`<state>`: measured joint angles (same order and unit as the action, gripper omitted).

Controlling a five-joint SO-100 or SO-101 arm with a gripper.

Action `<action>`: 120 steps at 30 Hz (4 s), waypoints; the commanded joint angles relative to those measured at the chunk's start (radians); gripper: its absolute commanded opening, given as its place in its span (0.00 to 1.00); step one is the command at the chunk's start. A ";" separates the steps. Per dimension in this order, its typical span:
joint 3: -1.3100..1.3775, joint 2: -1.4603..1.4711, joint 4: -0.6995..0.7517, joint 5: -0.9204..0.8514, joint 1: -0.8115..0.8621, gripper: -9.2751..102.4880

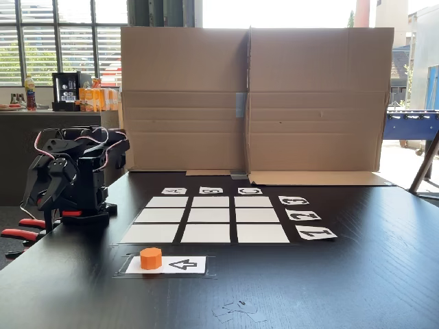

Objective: Pick up the round, orange token and place it in the grid on square A1.

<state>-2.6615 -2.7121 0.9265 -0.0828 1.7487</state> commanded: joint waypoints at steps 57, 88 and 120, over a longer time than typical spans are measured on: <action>1.568 1.597 0.583 0.186 -0.578 0.39; 1.712 1.784 0.583 0.222 -0.753 0.39; 1.778 1.894 0.572 0.229 -0.750 0.37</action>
<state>-0.9572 -0.8115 1.5064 0.1381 1.0048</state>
